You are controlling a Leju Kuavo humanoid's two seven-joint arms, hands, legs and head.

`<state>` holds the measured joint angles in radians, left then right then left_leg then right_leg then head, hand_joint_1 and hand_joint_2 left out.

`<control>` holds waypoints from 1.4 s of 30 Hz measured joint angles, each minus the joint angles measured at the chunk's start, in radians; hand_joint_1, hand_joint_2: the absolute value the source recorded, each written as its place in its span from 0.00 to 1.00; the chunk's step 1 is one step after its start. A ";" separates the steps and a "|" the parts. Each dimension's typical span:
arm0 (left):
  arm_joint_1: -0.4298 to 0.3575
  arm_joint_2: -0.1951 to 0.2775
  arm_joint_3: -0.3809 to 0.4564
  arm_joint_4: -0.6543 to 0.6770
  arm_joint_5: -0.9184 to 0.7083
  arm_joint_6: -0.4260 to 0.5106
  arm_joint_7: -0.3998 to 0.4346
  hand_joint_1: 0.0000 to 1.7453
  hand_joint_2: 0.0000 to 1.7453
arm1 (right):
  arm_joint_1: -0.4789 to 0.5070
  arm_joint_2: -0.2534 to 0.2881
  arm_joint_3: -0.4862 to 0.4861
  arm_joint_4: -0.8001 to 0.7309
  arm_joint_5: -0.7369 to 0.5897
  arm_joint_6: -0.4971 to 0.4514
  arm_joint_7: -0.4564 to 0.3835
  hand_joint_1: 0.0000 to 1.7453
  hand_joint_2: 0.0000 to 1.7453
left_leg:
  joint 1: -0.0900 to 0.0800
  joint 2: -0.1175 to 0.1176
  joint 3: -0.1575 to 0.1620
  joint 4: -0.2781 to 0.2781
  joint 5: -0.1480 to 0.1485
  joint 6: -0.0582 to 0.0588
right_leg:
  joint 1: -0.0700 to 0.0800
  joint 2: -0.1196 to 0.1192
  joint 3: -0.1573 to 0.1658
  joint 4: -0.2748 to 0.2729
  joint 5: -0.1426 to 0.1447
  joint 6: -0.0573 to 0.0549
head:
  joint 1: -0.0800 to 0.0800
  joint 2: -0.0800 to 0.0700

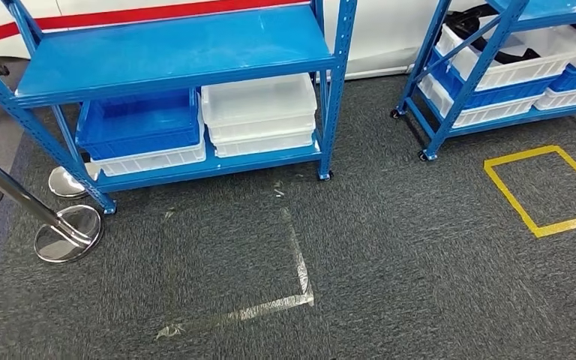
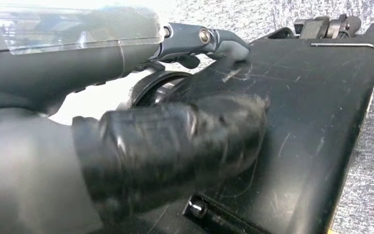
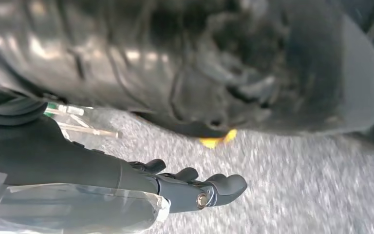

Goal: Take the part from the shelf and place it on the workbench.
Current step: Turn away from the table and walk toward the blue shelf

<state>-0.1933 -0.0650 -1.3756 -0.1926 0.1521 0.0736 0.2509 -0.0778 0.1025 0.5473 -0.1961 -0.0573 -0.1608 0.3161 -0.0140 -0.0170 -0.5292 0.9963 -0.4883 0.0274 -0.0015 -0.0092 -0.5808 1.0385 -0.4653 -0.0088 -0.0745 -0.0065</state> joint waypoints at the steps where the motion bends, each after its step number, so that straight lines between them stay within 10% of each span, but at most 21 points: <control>1: 0.000 0.000 0.000 0.000 0.000 -0.002 0.001 0.00 0.50 | 0.000 0.000 0.000 0.000 -0.001 0.001 0.000 0.00 0.25 | 0.003 0.000 0.005 -0.007 0.004 0.003 | 0.000 0.000 -0.006 0.015 -0.010 0.005 | 0.001 0.000; 3: 0.000 -0.001 0.000 0.000 0.002 -0.008 0.002 0.00 0.00 | -0.001 0.000 0.001 0.000 -0.003 0.004 0.003 0.00 0.75 | 0.006 0.002 0.013 -0.016 0.008 0.009 | -0.001 0.004 -0.048 0.103 -0.056 0.012 | 0.004 0.000; 4: -0.001 -0.001 0.000 0.000 0.002 -0.014 0.004 0.00 0.00 | -0.001 0.000 0.002 0.000 -0.005 0.010 0.011 0.00 1.00 | 0.005 0.003 0.013 -0.016 0.008 0.011 | -0.001 0.005 -0.081 0.170 -0.085 0.015 | 0.005 0.000; 7: -0.008 -0.001 0.000 0.000 0.005 -0.042 0.010 0.00 0.00 | 0.000 -0.001 0.004 0.000 -0.009 0.031 0.045 0.00 1.00 | 0.006 0.001 0.014 -0.011 0.003 0.014 | -0.005 0.005 -0.139 0.270 -0.094 0.020 | 0.006 0.000; 11: -0.009 -0.002 0.000 0.000 0.002 -0.035 0.012 0.00 0.00 | -0.001 -0.002 0.007 0.000 -0.007 0.019 0.033 0.00 1.00 | 0.006 -0.005 0.012 0.009 -0.017 -0.001 | -0.011 0.008 -0.037 0.046 0.014 0.022 | 0.008 0.000; 15: -0.008 -0.001 0.000 0.000 0.002 -0.033 0.014 0.00 0.00 | -0.002 -0.001 0.008 -0.001 -0.004 0.017 0.027 0.00 1.00 | 0.004 -0.005 0.010 0.017 -0.030 -0.018 | -0.010 0.010 -0.018 0.016 0.007 0.003 | 0.008 0.000; 19: -0.019 -0.001 0.000 0.000 -0.011 -0.057 0.021 0.00 1.00 | -0.002 -0.001 0.008 -0.001 -0.019 0.014 0.035 0.00 1.00 | 0.006 0.001 -0.049 0.169 -0.117 -0.036 | -0.011 0.002 -0.012 0.012 0.003 -0.014 | 0.003 0.000; 22: -0.032 -0.001 0.000 0.000 -0.069 -0.107 0.015 0.00 1.00 | -0.002 -0.003 0.008 0.000 -0.063 -0.010 0.046 0.00 1.00 | 0.008 0.001 -0.089 0.290 -0.152 -0.046 | -0.008 -0.004 -0.005 0.013 -0.002 -0.025 | 0.002 0.000; 26: -0.024 -0.001 0.000 0.000 -0.169 -0.160 -0.009 0.00 1.00 | -0.011 -0.016 0.003 0.003 -0.125 -0.017 0.049 0.00 1.00 | 0.022 0.003 0.003 0.086 -0.033 -0.061 | -0.006 0.001 0.001 0.021 -0.009 -0.026 | 0.001 0.000; 28: -0.018 -0.005 0.000 0.000 -0.196 -0.167 -0.018 0.00 1.00 | -0.025 -0.031 -0.001 0.005 -0.145 -0.006 0.048 0.00 1.00 | 0.022 0.003 0.027 0.024 -0.036 -0.054 | 0.000 0.003 -0.008 0.027 -0.009 -0.021 | 0.000 0.000; 42: -0.018 -0.012 0.000 0.000 -0.215 -0.170 -0.028 0.00 1.00 | -0.047 -0.062 -0.012 0.009 -0.174 -0.005 0.036 0.00 1.00 | 0.016 0.001 0.027 0.014 -0.043 -0.038 | -0.001 0.004 -0.007 0.015 0.000 -0.007 | -0.001 0.000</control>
<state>-0.2110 -0.0774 -1.3760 -0.1926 -0.0629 -0.0962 0.2233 -0.1243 0.0401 0.5353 -0.1871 -0.2317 -0.1655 0.3519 0.0025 -0.0164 -0.5024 1.0105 -0.5312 -0.0110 -0.0023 -0.0051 -0.5882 1.0535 -0.4650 -0.0154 -0.0753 -0.0065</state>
